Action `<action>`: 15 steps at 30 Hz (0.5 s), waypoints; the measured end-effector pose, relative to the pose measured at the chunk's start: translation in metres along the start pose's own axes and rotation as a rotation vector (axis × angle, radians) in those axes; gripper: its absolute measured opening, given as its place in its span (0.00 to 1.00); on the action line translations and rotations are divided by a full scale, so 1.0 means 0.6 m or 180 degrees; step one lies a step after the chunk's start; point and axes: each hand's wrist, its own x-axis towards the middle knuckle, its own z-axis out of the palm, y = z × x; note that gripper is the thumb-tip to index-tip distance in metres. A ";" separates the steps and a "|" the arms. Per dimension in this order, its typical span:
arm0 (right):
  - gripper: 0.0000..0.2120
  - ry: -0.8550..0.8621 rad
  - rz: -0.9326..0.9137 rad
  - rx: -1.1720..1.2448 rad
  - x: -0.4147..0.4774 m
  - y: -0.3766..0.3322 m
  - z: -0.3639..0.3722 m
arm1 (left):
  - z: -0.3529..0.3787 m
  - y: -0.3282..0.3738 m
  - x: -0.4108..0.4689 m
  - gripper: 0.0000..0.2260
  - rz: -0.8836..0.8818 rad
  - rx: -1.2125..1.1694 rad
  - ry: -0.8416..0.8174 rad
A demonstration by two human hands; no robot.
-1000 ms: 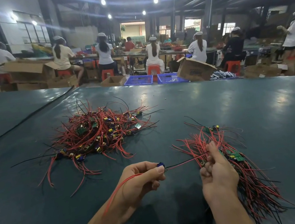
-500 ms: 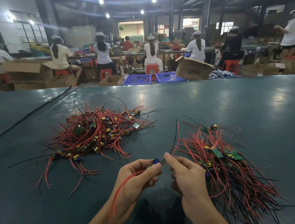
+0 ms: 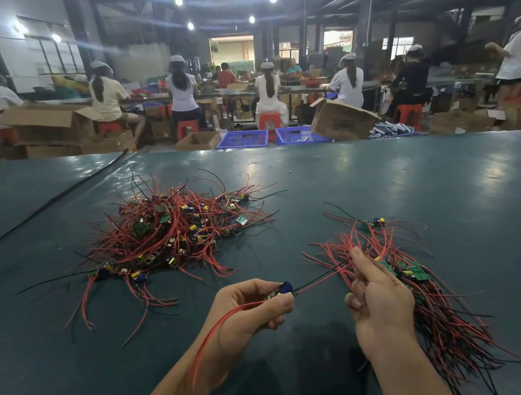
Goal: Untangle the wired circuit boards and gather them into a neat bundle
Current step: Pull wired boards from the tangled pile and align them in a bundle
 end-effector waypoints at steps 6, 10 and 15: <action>0.13 0.0254 -0.1018 -0.0490 -0.006 0.015 0.007 | -0.007 -0.009 0.012 0.11 -0.0090 -0.0258 0.0350; 0.13 -0.0159 -0.2774 -0.1361 -0.040 0.028 0.021 | -0.006 -0.012 0.015 0.14 -0.0067 -0.0237 0.0489; 0.13 -0.1374 -0.3973 -0.3090 -0.071 0.053 0.021 | -0.001 -0.012 0.010 0.17 -0.0016 0.0073 0.0211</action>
